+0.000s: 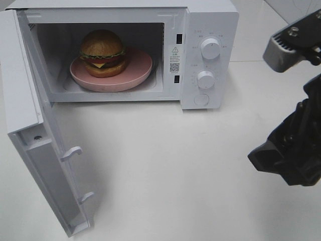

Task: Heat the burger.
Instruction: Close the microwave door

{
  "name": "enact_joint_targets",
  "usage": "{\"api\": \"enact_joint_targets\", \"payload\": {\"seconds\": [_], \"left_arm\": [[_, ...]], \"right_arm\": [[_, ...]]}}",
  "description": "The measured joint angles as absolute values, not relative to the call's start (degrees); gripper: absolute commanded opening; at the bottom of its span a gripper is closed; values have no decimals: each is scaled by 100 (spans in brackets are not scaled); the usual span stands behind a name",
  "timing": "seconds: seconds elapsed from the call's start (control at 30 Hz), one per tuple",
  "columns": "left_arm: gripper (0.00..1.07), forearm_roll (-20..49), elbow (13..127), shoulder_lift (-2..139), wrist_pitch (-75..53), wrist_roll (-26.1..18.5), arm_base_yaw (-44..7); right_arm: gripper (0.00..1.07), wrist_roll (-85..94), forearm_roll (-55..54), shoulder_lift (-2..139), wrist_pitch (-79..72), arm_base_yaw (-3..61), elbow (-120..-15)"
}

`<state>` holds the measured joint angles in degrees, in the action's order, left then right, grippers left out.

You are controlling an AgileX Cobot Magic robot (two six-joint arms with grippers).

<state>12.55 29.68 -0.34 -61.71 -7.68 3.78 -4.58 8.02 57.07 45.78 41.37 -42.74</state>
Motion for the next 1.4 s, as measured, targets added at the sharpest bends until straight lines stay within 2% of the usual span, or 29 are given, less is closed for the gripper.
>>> {"api": "enact_joint_targets", "payload": {"seconds": [0.27,0.37,0.43,0.53,0.57,0.73,0.8,1.1,1.17,1.4], "left_arm": [[100,1255,2968,-34,-6171,-768,378],[100,1255,2968,-34,-6171,-768,378],[100,1255,2968,-34,-6171,-768,378],[100,1255,2968,-34,-6171,-768,378],[100,1255,2968,-34,-6171,-768,378],[100,1255,2968,-34,-6171,-768,378],[100,1255,2968,-34,-6171,-768,378],[100,1255,2968,-34,-6171,-768,378],[100,1255,2968,-34,-6171,-768,378],[100,1255,2968,-34,-6171,-768,378]], "right_arm": [[76,-745,808,5157,4761,4137,-3936],[76,-808,814,4750,4836,3948,-3713],[76,-819,819,4521,4916,3478,-3570],[76,-837,819,4458,4962,3323,-3524],[76,-837,825,4286,5025,2928,-3426],[76,-837,825,3867,5157,2286,-3237],[76,-837,825,3352,5174,1805,-3054],[76,-785,825,2475,5414,1129,-2882],[76,-779,825,1914,5500,888,-2813],[76,-779,819,1140,5523,642,-2813]]}}
